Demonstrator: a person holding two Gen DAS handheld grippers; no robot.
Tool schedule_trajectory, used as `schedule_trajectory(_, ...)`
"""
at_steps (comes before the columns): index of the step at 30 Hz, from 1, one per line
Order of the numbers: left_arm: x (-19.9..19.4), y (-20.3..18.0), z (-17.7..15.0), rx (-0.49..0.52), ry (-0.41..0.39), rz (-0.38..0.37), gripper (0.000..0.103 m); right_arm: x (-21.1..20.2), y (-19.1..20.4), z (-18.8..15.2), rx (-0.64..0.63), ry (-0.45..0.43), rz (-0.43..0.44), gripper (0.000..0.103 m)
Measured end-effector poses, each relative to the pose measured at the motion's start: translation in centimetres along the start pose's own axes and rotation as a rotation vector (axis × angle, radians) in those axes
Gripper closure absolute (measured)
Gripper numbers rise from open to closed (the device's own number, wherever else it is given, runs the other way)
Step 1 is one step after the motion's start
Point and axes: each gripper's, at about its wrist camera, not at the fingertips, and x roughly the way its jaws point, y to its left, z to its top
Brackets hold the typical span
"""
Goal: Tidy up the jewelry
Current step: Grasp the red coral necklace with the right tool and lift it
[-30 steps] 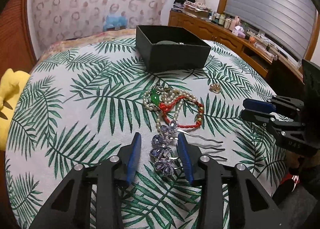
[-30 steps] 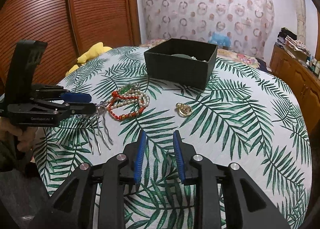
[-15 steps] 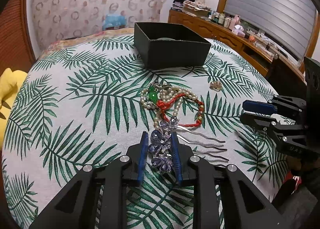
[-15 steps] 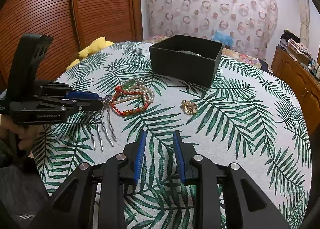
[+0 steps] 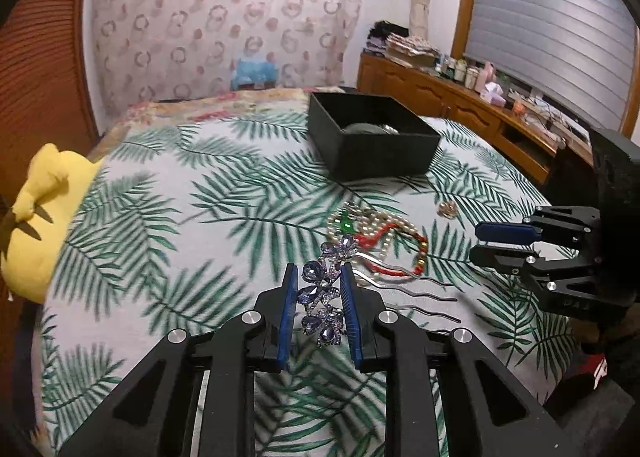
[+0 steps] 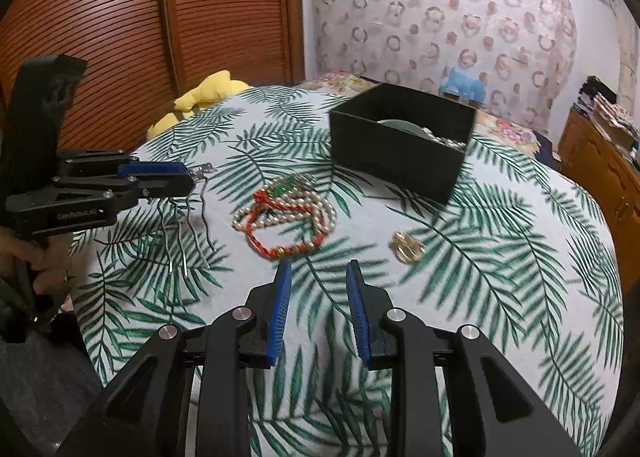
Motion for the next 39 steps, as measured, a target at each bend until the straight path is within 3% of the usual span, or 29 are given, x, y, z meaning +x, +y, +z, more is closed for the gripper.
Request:
schedule_trajectory(11, -1.6, 3.1, -0.2, -0.059, -0.035, 0.046, 0.083, 3.5, 2.9, 2.2, -0.103, 0.083, 0.08, 0.072)
schedule_trajectory(20, -1.6, 3.3, -0.3, -0.061, -0.039, 0.048, 0.083, 4.8, 3.7, 2.5, -0.173, 0.121, 0.048, 0.073)
schedule_trajectory(22, -1.6, 3.3, -0.3, -0.063, -0.04, 0.044, 0.083, 4.7, 4.1, 2.2, -0.203, 0.119, 0.049, 0.09)
schedule_trajectory(25, -1.6, 3.2, -0.3, -0.061, -0.042, 0.04, 0.083, 4.4, 4.2, 1.8, -0.203, 0.116, 0.072, 0.099)
schedule_trajectory(33, -1.5, 2.9, -0.5, -0.061, -0.041, 0.034, 0.083, 1.9, 3.2, 1.8, -0.132, 0.075, 0.126, 0.1)
schedule_trajectory(39, -1.4, 2.2, 0.1, -0.045, -0.05, 0.029, 0.083, -0.8, 2.2, 3.1, -0.121, 0.009, 0.102, 0.1)
